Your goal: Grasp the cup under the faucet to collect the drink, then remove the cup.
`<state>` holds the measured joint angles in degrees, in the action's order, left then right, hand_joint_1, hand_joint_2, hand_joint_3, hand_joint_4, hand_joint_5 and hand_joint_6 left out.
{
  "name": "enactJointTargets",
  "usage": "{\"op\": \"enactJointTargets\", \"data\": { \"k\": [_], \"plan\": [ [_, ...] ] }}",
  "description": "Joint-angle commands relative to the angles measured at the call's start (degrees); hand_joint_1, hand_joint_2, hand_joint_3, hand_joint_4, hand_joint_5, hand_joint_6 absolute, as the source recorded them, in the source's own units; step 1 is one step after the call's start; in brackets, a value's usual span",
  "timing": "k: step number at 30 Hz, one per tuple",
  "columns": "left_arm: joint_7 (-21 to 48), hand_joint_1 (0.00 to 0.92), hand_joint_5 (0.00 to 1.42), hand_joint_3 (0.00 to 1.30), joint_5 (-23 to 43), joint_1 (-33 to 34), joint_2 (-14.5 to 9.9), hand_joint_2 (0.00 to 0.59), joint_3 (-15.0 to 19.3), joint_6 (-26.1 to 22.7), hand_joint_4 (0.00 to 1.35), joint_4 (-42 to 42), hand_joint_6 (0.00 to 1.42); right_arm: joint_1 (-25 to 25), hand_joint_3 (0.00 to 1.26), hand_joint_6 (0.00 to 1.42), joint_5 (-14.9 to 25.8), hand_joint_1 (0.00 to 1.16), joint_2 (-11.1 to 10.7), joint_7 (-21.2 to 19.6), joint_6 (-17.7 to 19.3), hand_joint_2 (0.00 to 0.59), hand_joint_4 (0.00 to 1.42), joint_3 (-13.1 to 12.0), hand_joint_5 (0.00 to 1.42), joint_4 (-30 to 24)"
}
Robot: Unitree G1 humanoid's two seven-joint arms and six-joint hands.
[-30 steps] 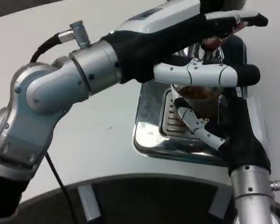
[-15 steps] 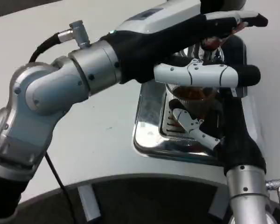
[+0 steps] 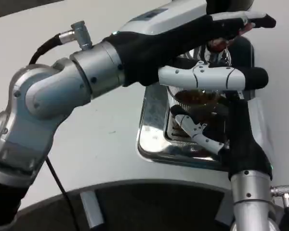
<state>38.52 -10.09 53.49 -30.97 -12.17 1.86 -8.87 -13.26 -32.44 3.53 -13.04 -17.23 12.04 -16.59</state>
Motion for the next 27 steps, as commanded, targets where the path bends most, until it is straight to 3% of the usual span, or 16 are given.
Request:
{"op": "enactJointTargets", "data": {
  "k": [1, 18, 27],
  "plan": [
    [2.00, 0.000, 0.13, 0.16, -1.12, -2.88, -1.58, 0.141, -0.81, -0.29, 0.09, -0.73, 0.16, 1.77, 0.16, 0.43, -0.84, 0.75, 1.52, -1.62, -0.83, 0.239, 0.27, 1.50, 0.37, 1.18],
    [0.64, 0.000, 0.15, 0.15, -0.24, -5.09, -1.34, 0.122, 0.44, -0.14, 0.10, -2.23, 0.17, 2.02, 0.30, 0.54, -0.65, 0.76, 2.27, -7.71, 0.55, 0.251, 0.37, 2.22, 0.47, 2.27],
    [-5.71, 0.000, 0.16, 0.09, 3.44, -6.88, 2.24, 0.110, 5.66, 5.09, 0.04, -0.90, 0.22, 1.72, 0.35, 0.59, 0.08, 0.76, 1.96, -8.95, 1.50, 0.251, 0.40, 1.77, 0.51, 3.24]
  ]
}}
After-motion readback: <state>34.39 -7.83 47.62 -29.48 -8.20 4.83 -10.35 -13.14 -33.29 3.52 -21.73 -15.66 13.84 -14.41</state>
